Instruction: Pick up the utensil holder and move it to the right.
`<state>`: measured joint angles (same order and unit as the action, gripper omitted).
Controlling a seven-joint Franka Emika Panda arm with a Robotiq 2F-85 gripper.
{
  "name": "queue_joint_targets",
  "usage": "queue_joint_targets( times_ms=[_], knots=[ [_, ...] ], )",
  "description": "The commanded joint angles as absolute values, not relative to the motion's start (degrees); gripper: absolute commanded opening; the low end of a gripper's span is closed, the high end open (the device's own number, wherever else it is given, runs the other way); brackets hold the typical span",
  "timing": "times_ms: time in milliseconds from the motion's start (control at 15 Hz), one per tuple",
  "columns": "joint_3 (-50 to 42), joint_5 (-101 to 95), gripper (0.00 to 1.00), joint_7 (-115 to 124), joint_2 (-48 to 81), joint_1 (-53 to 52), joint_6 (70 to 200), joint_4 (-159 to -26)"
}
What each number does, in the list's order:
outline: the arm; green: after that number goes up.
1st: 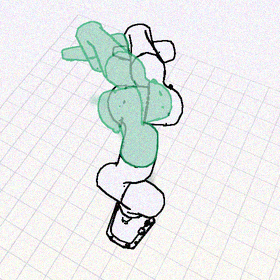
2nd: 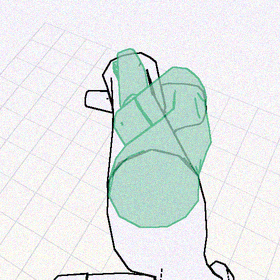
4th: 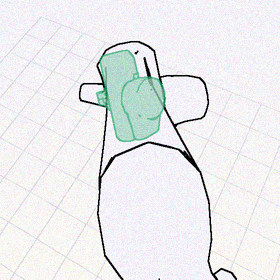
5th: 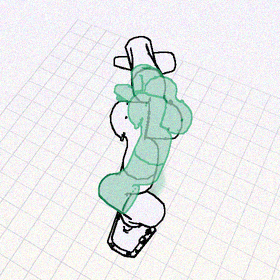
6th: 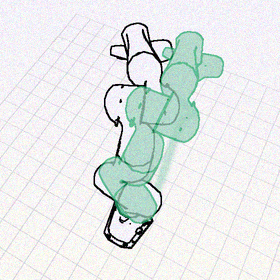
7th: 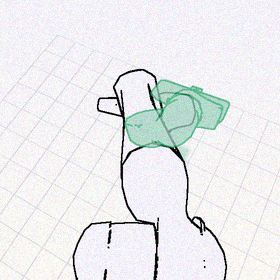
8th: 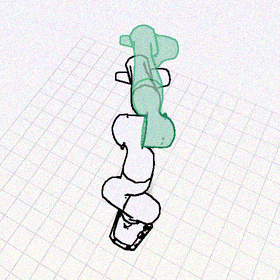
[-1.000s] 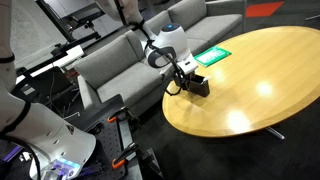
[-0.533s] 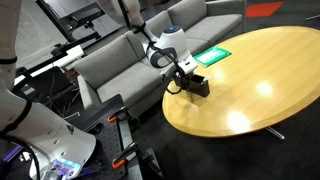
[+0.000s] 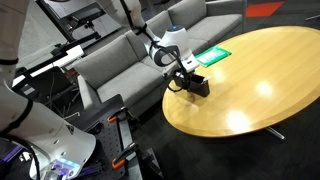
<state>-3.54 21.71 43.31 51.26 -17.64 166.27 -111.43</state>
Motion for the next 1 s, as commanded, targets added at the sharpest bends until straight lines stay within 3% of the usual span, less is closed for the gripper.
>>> queue_joint_targets(
  times_ms=[0,67,200,667,800,933],
  knots=[
    [-5.1,20.1,1.00,46.1,52.9,-18.7,163.2,-108.1],
    [-5.3,19.9,0.75,46.1,53.3,-18.8,163.0,-107.6],
    [-5.5,19.6,0.66,46.0,54.0,-18.7,162.8,-106.6],
    [-5.4,19.6,0.10,45.7,55.8,-18.3,162.8,-104.7],
    [-5.3,19.7,0.00,45.7,56.0,-18.2,162.7,-104.5],
    [-5.2,19.7,0.00,46.3,55.9,-18.1,162.6,-104.3]
  ],
)
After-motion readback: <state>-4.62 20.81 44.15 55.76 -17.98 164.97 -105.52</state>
